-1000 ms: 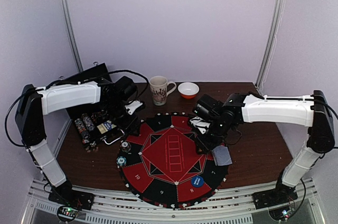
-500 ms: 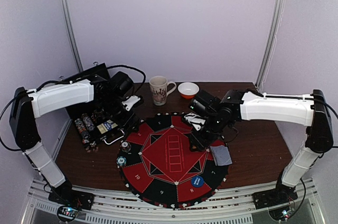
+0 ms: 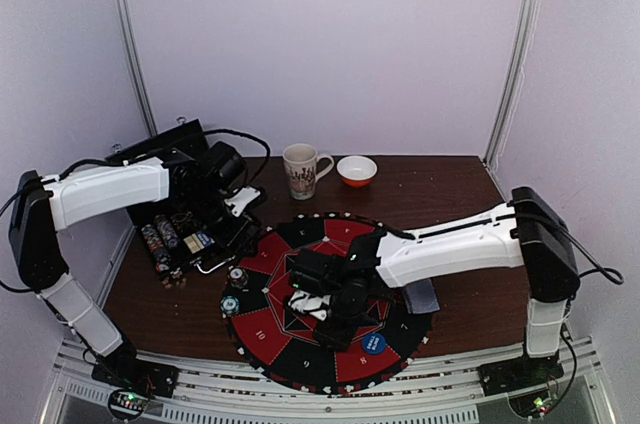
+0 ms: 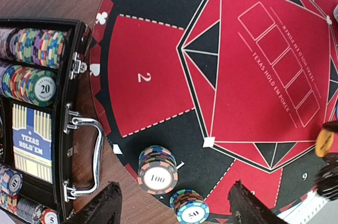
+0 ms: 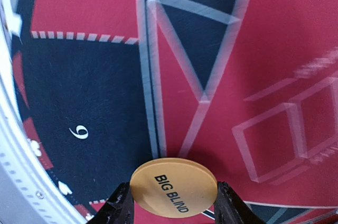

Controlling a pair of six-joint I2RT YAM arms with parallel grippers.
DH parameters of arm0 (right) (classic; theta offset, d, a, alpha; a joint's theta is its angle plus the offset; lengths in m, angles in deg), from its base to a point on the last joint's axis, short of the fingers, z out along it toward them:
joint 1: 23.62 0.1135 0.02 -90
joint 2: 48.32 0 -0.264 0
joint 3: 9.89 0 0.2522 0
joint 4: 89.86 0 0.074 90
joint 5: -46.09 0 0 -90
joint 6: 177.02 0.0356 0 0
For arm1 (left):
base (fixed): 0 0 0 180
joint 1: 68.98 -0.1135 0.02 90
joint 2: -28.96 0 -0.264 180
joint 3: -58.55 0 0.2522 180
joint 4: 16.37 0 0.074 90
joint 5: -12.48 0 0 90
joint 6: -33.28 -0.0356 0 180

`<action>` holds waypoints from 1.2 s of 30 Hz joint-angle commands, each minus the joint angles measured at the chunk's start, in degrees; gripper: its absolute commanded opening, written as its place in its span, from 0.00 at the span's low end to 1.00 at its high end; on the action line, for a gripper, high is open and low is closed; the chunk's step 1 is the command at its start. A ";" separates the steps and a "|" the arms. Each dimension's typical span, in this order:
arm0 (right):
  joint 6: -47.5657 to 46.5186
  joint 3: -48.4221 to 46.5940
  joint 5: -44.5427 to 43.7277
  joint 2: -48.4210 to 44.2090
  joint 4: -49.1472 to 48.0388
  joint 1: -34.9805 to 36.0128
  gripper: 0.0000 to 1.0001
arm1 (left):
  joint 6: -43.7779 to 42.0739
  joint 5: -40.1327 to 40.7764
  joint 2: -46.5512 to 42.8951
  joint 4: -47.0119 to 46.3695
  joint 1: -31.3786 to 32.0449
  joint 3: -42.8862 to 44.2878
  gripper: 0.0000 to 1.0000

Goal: Distribute texas hold em gaming equipment
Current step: Place the big blind button at position 9, then adjust the small blind button at position 8.

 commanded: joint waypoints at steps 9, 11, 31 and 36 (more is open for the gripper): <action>-0.61 -5.43 -6.82 6.12 4.90 6.60 0.65 | -0.37 0.23 -2.89 -1.53 0.18 -1.85 0.73; 0.63 -4.84 -8.72 3.89 5.74 6.45 0.72 | -0.57 0.10 -2.97 -1.48 0.24 -1.51 0.73; 12.95 16.00 -6.68 -6.91 0.19 -1.02 0.67 | -1.94 0.37 -0.06 -1.72 5.86 2.48 0.75; 14.27 18.23 -2.34 -7.72 -1.66 -0.61 0.52 | -2.34 0.57 0.07 -1.72 6.83 2.57 0.75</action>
